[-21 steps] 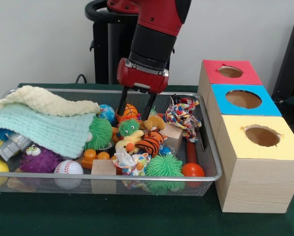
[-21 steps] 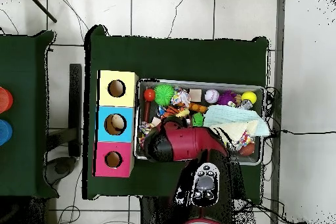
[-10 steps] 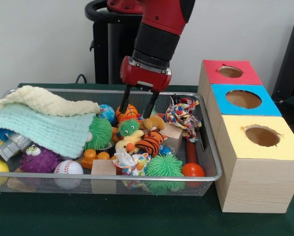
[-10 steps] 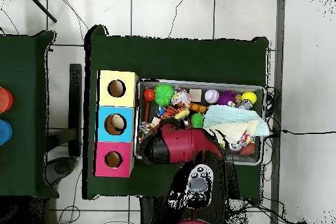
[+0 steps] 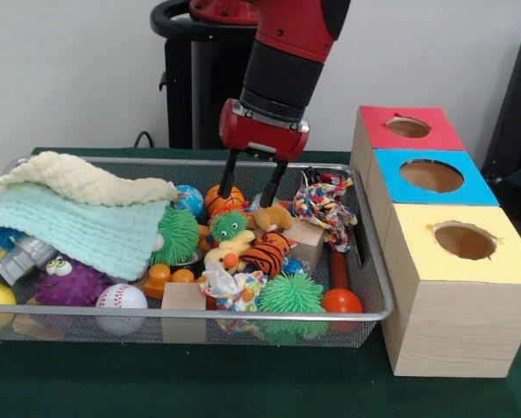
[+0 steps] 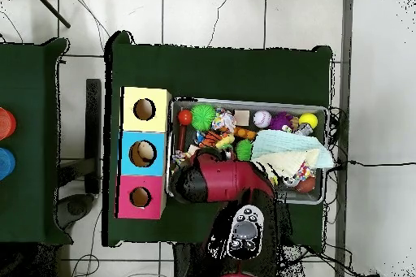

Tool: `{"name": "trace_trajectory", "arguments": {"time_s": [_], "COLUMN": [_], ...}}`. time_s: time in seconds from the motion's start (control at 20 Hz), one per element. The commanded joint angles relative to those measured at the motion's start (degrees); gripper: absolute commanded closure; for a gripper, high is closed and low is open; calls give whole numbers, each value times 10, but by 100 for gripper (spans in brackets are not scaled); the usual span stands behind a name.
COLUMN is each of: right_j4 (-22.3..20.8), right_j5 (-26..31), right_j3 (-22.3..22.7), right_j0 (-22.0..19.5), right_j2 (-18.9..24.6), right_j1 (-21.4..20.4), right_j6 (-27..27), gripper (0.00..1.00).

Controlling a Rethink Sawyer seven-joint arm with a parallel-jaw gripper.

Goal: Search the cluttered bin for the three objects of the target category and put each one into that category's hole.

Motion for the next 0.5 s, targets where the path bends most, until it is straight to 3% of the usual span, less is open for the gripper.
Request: {"name": "trace_trajectory", "arguments": {"time_s": [0.05, 0.5], "right_j4": [41, 73], "right_j5": [69, 102], "right_j3": [39, 68], "right_j0": [2, -22], "right_j2": [38, 69], "right_j1": [13, 5], "right_j6": [97, 84], "gripper": [0, 0]}}
